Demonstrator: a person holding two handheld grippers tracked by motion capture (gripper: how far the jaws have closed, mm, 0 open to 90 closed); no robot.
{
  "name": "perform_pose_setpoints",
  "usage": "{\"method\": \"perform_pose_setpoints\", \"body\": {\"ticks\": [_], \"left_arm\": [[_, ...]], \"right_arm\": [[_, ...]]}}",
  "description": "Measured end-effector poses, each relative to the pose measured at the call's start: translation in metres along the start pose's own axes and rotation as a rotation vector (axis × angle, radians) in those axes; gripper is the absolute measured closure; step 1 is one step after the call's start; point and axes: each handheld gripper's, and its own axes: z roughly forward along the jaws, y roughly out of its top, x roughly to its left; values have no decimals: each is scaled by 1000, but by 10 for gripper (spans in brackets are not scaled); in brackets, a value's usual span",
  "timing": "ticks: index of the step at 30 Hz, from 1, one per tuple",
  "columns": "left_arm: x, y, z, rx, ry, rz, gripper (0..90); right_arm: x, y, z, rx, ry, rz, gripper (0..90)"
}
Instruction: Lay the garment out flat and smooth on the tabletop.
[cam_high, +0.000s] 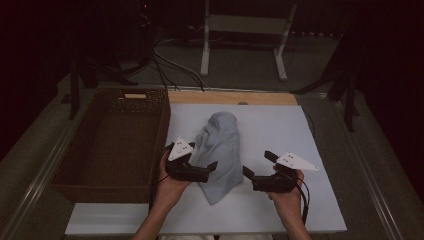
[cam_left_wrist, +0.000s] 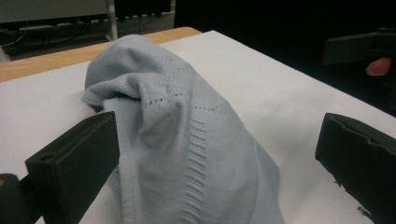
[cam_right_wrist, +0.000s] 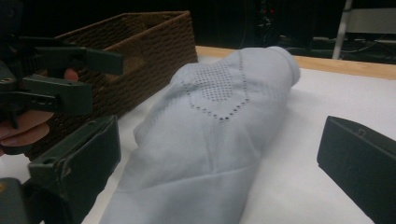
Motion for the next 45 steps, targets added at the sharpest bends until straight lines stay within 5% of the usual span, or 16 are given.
{"method": "perform_pose_setpoints", "body": {"ticks": [27, 45], "left_arm": [[-7, 6, -7, -27, -9, 20, 13], [-6, 9, -12, -44, -4, 15, 13]], "right_arm": [[16, -2, 65, 69, 47, -45, 0], [27, -13, 88, 128, 43, -92, 0]]}}
